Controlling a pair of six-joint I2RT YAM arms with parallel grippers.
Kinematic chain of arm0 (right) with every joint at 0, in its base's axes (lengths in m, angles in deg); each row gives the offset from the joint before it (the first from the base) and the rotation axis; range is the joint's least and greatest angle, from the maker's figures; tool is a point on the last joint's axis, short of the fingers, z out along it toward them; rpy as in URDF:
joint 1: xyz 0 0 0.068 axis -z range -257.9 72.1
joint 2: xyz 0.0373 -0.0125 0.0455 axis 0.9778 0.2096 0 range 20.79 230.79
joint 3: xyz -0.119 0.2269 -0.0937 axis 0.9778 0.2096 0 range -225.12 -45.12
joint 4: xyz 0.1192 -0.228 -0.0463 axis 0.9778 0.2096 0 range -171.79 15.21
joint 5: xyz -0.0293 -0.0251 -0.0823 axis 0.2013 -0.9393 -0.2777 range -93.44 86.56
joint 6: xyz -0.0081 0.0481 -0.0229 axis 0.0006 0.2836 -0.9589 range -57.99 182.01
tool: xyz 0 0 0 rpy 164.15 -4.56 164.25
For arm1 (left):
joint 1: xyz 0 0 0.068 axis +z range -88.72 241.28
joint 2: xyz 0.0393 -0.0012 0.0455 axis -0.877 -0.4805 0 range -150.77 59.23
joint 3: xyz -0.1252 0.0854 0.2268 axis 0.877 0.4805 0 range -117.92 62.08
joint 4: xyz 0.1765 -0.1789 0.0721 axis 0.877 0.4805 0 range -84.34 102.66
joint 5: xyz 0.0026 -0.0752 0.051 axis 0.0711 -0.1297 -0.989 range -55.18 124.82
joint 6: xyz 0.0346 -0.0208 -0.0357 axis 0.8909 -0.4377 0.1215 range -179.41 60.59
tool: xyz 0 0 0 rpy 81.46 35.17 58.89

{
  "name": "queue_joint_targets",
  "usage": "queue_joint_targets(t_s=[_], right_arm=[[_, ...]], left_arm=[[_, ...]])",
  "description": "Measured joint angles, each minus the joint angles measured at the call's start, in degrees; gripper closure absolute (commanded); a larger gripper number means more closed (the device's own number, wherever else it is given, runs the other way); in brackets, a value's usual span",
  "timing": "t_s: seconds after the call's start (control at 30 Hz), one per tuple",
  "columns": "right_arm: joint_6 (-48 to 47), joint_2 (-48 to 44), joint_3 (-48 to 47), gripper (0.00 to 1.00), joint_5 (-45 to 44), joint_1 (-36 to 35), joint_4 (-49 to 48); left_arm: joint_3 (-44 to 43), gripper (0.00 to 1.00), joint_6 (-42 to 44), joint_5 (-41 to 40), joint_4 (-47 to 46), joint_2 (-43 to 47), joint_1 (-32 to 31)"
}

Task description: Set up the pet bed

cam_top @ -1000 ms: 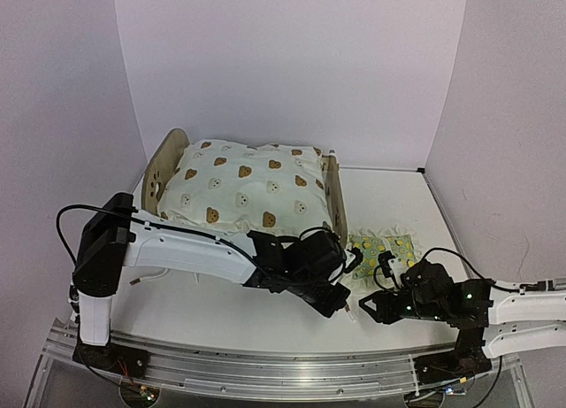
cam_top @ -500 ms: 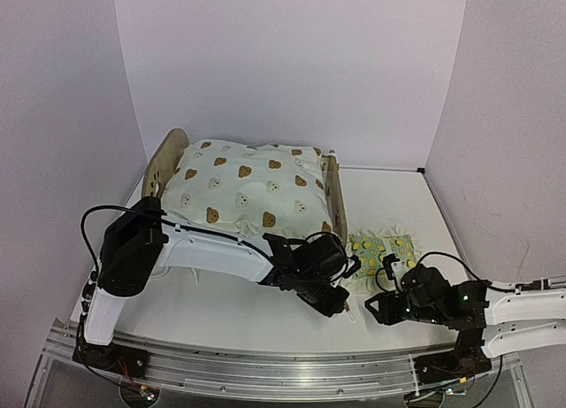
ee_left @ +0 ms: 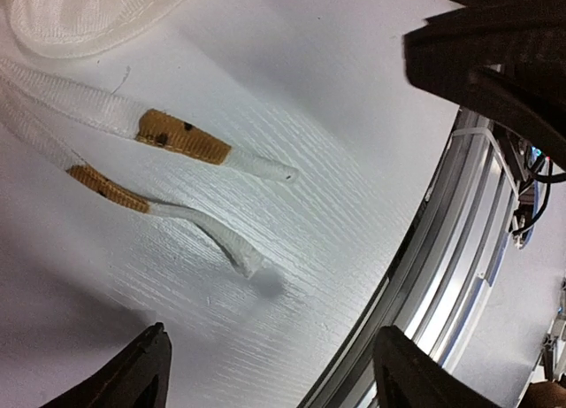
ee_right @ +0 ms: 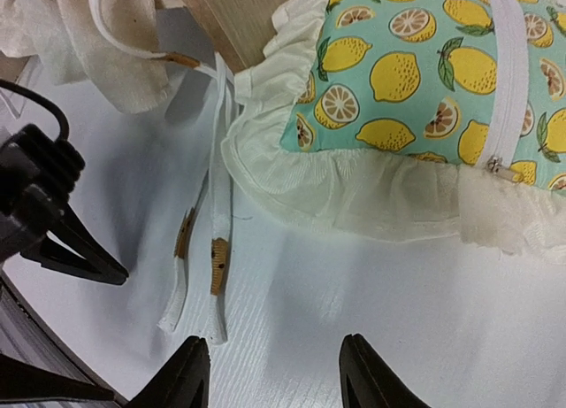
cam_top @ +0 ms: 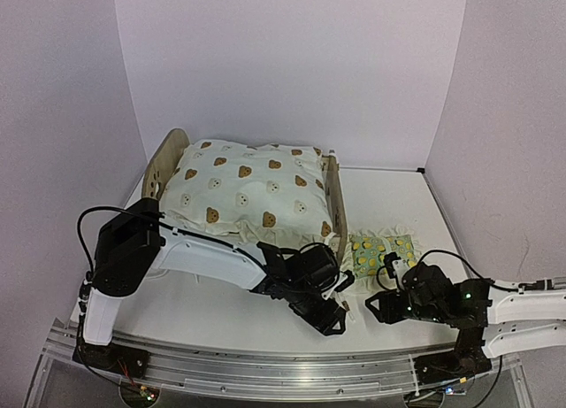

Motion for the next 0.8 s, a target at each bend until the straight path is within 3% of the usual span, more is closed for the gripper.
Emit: queue_joint_targets(t_s=[0.13, 0.23, 0.43, 0.67, 0.8], right_arm=[[-0.42, -1.89, -2.90, 0.46, -2.77, -0.02, 3.24], [-0.96, -3.46, -5.19, 0.46, -5.57, 0.00, 5.78], [-2.25, -6.46, -8.29, 0.46, -9.78, 0.00, 10.09], [-3.60, -7.62, -9.32, 0.45, -12.09, 0.00, 14.19], [-3.98, -8.78, -9.86, 0.44, -13.99, 0.00, 16.33]], left_arm=[[-3.88, 0.23, 0.63, -1.81, 3.40, -0.09, -0.57], [-11.96, 0.30, 1.09, -5.40, 6.63, -1.70, -1.27], [-25.59, 0.51, 2.04, -12.12, 10.00, -7.89, -2.57], [-28.84, 0.52, 1.53, -16.81, 14.83, -15.53, -3.24], [-29.53, 0.46, 1.19, -18.50, 16.29, -16.85, -3.51]])
